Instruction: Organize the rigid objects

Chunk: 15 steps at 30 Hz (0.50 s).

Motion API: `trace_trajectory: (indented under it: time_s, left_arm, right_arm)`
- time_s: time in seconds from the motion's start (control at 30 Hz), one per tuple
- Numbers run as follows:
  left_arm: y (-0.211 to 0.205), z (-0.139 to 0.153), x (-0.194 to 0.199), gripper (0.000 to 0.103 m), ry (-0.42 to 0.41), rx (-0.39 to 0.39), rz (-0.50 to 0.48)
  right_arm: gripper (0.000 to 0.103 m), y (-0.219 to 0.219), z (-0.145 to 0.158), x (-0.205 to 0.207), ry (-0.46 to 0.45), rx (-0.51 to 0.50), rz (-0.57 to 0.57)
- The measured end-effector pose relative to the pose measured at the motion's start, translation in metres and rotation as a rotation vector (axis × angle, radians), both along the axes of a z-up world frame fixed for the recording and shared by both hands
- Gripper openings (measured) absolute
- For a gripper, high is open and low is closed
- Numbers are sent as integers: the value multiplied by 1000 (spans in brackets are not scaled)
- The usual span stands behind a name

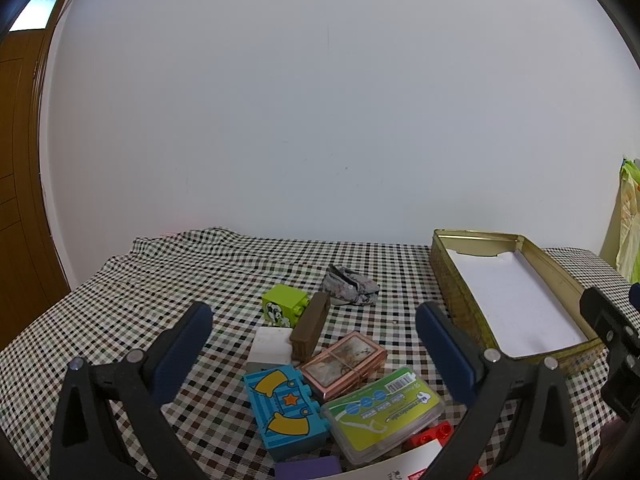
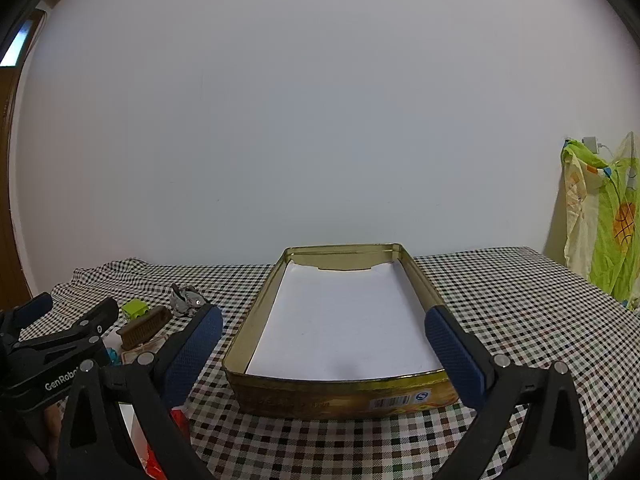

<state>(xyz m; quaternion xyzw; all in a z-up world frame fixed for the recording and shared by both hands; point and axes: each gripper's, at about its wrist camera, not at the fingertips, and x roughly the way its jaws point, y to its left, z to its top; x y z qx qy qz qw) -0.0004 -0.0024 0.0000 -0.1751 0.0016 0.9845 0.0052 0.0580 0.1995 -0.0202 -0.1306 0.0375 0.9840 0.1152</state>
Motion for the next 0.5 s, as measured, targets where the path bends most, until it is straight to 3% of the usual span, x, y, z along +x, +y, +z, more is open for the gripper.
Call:
trace_trajectory:
  time_s: [0.3,0.5]
  left_arm:
    - [-4,-4,8,103,-25,-10,-6]
    - [-33,-6,30,103,-61,-13,9]
  right_arm:
    - [102,1,1,1,-23,-14,33]
    - [102,-1,0,-6,-71,-52,110]
